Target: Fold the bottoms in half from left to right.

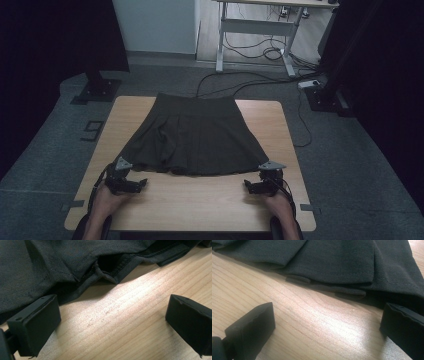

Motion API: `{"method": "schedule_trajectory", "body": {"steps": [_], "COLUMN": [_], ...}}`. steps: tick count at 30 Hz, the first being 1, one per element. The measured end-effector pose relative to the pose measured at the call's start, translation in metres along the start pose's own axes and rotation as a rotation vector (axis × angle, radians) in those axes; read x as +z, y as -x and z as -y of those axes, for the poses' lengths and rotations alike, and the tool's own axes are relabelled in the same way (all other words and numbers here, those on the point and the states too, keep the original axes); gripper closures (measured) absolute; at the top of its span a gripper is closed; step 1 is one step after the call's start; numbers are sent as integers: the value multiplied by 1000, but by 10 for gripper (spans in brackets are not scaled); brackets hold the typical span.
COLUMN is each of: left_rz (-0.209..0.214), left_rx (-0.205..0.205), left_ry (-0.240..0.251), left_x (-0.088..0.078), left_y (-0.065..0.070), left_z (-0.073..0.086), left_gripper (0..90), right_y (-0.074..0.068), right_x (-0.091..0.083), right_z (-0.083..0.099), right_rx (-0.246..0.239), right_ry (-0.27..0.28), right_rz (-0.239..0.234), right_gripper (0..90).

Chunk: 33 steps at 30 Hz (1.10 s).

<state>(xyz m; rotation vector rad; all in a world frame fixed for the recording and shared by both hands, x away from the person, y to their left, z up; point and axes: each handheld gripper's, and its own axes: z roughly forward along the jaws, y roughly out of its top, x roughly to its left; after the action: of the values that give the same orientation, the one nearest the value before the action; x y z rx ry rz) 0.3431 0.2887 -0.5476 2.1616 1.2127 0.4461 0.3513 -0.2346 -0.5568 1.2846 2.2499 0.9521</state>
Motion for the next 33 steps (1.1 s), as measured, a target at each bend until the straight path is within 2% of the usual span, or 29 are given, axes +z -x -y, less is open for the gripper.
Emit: {"method": "schedule_trajectory", "body": {"steps": [15,18,22,23,25,27,33], "left_rz": [2,7,14,20,19,22,27], "left_rx": [2,4,8,10,12,18,14], "left_ry": [0,-15,-32,-38,-39,-33,3], "left_x": [2,2,2,1,0,-2,-10], "left_y": [0,0,0,0,1,2,1], "left_z": [-2,-4,-6,-8,-9,-12,-27], "left_gripper": [0,0,0,6,7,7,2], "right_y": [1,1,-1,-3,-4,-4,-6], "right_x": [0,0,0,-1,-1,-3,-11], "right_z": [-1,-3,-6,-8,-9,-12,-26], "right_rx": [4,1,-10,-19,-17,-19,-1], "right_ry": [-3,-27,-47,-53,-54,-52,1], "right_rz": [-4,-4,-17,-37,-44,-46,-81], "right_gripper": [0,0,1,11,11,11,10]}}
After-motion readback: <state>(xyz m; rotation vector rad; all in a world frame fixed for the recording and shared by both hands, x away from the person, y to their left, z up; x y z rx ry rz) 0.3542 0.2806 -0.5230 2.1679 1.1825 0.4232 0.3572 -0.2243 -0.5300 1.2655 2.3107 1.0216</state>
